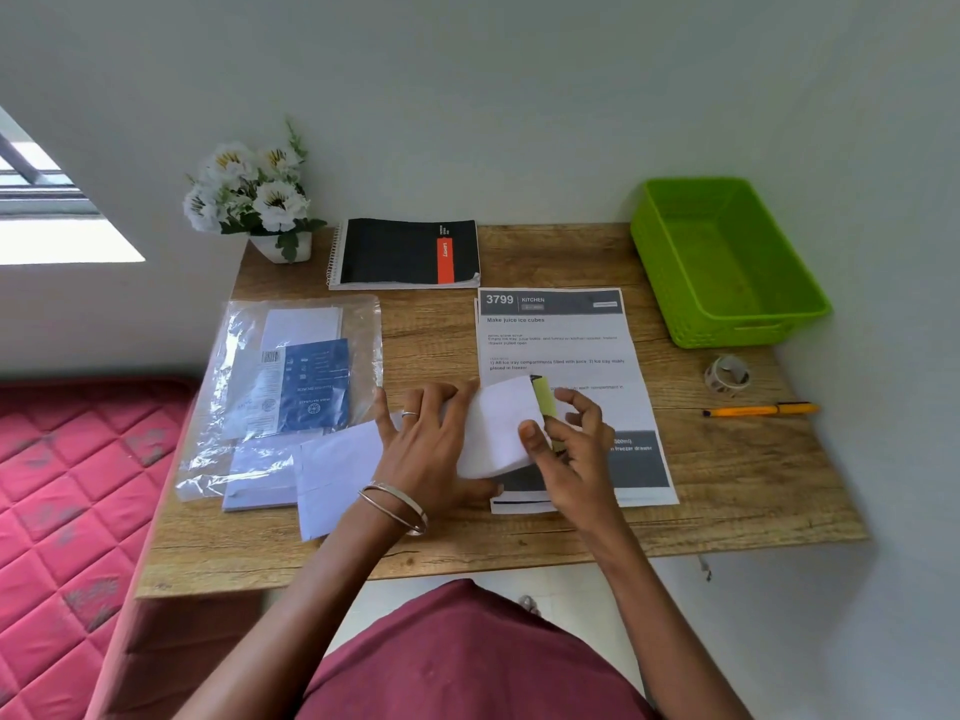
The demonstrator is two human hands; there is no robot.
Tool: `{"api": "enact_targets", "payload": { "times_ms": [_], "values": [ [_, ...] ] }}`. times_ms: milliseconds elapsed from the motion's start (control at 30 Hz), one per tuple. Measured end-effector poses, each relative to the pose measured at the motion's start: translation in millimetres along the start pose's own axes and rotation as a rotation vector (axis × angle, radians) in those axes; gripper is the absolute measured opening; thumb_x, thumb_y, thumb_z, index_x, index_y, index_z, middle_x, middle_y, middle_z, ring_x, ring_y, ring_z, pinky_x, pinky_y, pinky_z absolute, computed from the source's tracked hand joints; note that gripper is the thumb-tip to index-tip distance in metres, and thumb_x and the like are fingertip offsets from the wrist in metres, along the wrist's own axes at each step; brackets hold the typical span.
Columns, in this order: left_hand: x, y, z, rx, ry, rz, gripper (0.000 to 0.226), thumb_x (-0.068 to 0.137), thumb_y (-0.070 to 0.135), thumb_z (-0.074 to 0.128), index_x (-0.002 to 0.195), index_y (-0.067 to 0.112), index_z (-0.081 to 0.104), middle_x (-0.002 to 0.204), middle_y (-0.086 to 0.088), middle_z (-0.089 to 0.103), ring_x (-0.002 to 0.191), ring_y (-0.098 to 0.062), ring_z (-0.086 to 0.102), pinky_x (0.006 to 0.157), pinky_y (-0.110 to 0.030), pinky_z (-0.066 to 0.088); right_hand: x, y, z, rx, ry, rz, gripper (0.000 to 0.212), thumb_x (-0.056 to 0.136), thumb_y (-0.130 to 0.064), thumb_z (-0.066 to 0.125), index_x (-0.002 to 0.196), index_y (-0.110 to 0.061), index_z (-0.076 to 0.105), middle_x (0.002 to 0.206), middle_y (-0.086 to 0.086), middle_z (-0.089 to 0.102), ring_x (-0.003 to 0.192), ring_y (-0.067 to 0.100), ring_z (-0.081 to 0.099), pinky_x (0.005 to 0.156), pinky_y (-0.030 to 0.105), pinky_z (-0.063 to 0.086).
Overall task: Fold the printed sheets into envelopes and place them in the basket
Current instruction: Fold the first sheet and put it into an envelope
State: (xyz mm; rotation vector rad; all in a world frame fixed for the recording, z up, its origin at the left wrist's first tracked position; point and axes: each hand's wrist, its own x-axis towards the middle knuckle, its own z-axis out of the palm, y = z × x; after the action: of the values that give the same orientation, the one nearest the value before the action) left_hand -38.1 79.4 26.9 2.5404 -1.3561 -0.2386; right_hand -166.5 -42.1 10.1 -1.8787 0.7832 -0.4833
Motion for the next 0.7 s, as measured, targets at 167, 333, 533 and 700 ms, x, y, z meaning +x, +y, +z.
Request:
{"api": "enact_targets", "payload": {
  "times_ms": [167, 333, 533, 700],
  "values": [
    [-0.4, 1.8, 2.9, -0.005, -0.006, 0.028, 0.11, 0.054, 0.071, 0.057, 0.145, 0.021, 0.018, 0.131, -0.005, 0.034, 0.126, -0.027, 0.03, 0.108, -0.063, -0.004, 3.3, -2.1, -7.1, 0.101, -0.191, 0.12, 0.051, 0.062, -0.087, 0.049, 0.078, -0.042, 0.068, 0.141, -0.023, 0.029, 0.136, 0.013, 0.025, 0.109, 0.035, 0.033],
    [-1.3, -1.5, 4.4, 0.04, -0.02, 0.008, 0.12, 0.049, 0.082, 0.037, 0.148, 0.02, 0.007, 0.132, -0.007, 0.031, 0.126, -0.029, 0.027, 0.108, -0.064, 0.001, 3.0, -14.4, -22.3, 0.333, -0.146, 0.144, 0.035, 0.074, -0.033, 0.075, 0.107, -0.03, 0.064, 0.12, -0.002, 0.062, 0.109, 0.019, 0.061, 0.087, 0.033, 0.053],
    [1.5, 3.0, -2.0, -0.067, -0.106, -0.045, 0.129, 0.041, 0.094, 0.028, 0.147, 0.027, 0.004, 0.134, -0.003, 0.031, 0.127, -0.024, 0.024, 0.11, -0.056, 0.005, 2.3, -13.7, -25.1, 0.535, 0.116, 0.178, 0.054, 0.072, 0.003, 0.077, 0.112, -0.025, 0.055, 0.091, 0.01, 0.071, 0.081, 0.021, 0.071, 0.07, 0.034, 0.057],
    [15.3, 2.5, -10.8, -0.512, 0.094, -0.181, 0.043, 0.086, 0.036, 0.059, 0.127, 0.028, 0.052, 0.112, 0.001, 0.063, 0.105, -0.023, 0.055, 0.091, -0.04, 0.041, 4.0, -16.4, -24.9, 0.566, 0.222, 0.15, 0.036, 0.075, -0.002, 0.076, 0.106, -0.012, 0.063, 0.09, 0.009, 0.072, 0.084, 0.02, 0.07, 0.074, 0.036, 0.057]
  ]
}}
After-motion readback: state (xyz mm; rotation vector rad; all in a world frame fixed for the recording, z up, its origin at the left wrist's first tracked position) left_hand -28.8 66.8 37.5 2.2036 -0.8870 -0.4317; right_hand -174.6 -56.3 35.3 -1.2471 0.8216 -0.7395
